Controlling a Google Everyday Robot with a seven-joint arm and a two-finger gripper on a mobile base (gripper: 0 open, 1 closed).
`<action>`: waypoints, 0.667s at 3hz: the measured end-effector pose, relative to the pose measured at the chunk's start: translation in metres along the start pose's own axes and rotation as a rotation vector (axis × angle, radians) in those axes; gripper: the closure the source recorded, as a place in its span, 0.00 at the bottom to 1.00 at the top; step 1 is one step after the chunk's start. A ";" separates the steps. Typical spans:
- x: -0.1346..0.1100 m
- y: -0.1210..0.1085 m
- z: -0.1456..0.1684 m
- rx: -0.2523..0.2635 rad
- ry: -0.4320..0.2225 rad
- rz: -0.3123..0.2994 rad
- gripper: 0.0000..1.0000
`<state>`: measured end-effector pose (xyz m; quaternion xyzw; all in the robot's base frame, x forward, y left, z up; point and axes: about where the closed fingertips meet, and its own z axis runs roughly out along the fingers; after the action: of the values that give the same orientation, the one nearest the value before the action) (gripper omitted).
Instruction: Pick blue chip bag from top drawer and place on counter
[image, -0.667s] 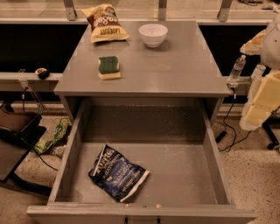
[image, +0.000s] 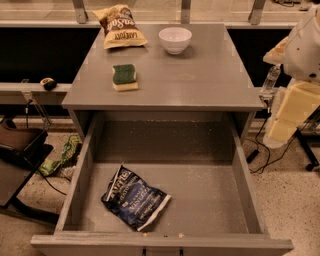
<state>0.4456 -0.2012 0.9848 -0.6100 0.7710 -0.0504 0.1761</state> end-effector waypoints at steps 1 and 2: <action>-0.031 0.006 0.044 -0.050 -0.041 -0.061 0.00; -0.065 0.009 0.100 -0.057 -0.062 -0.117 0.00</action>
Offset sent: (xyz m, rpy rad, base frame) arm 0.0666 0.1237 -0.1410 0.0252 0.0206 0.2057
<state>0.4833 -0.1233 0.9026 -0.6600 0.7293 -0.0200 0.1792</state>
